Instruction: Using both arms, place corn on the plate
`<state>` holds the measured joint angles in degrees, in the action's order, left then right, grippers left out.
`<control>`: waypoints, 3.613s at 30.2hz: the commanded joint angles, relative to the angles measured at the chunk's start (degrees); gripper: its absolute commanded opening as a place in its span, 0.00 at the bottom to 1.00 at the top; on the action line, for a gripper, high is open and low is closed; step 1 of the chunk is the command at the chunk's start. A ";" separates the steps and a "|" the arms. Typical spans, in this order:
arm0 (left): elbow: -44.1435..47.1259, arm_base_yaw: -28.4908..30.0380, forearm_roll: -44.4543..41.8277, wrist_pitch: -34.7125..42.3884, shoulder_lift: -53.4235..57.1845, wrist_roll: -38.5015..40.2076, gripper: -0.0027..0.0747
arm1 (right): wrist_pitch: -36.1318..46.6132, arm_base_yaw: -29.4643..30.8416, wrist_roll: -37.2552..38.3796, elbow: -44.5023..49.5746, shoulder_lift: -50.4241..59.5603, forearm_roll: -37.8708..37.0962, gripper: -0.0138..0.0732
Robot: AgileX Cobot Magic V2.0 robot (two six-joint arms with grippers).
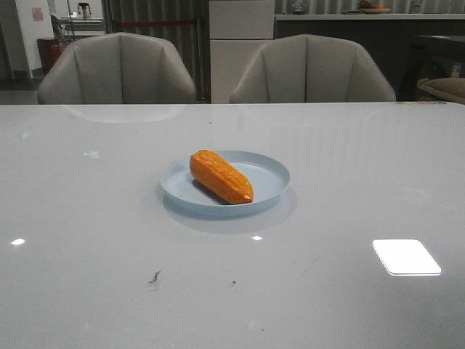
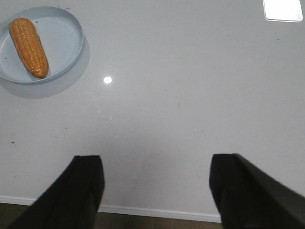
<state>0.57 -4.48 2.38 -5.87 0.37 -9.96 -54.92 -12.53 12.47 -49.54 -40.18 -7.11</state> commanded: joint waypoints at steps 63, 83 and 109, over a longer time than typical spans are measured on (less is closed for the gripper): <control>2.17 0.00 0.05 4.19 0.64 0.53 0.15 | 60.01 11.85 0.10 43.52 42.32 3.30 0.23; 2.17 0.00 0.05 4.19 0.64 0.53 0.15 | 52.82 11.29 0.10 49.86 42.17 7.11 0.23; 2.17 0.00 0.05 4.19 0.64 0.53 0.15 | 52.75 11.29 0.10 49.86 42.17 7.11 0.23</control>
<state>0.57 -4.48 2.38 -6.28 0.37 -9.84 -7.03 -1.08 12.47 1.59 0.59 0.00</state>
